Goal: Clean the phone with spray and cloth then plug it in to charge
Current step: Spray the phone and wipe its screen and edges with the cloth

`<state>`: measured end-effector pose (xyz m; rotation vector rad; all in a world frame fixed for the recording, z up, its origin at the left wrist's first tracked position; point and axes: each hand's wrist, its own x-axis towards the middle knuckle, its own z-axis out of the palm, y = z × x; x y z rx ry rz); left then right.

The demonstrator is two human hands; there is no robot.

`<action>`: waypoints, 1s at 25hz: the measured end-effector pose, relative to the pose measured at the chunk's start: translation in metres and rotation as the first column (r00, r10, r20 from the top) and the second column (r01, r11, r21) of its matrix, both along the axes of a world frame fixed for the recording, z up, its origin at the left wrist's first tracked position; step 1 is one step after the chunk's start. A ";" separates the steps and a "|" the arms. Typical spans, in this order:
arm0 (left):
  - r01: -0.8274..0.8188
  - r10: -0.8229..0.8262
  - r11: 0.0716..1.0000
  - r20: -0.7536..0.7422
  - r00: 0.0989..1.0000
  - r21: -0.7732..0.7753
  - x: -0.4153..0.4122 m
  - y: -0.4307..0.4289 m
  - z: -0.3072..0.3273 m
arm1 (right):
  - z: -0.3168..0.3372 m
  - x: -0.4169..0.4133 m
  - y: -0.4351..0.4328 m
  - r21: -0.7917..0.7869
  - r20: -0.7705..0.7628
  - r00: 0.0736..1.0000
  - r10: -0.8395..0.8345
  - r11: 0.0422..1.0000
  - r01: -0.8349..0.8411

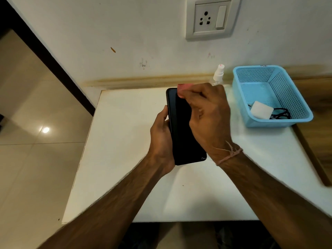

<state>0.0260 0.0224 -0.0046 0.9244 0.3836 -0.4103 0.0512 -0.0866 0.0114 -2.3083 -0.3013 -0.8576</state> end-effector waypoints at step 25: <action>-0.039 0.037 0.998 -0.032 0.999 -0.057 0.000 0.001 -0.002 | -0.010 -0.011 0.022 -0.023 -0.061 0.995 0.081 0.996 -0.082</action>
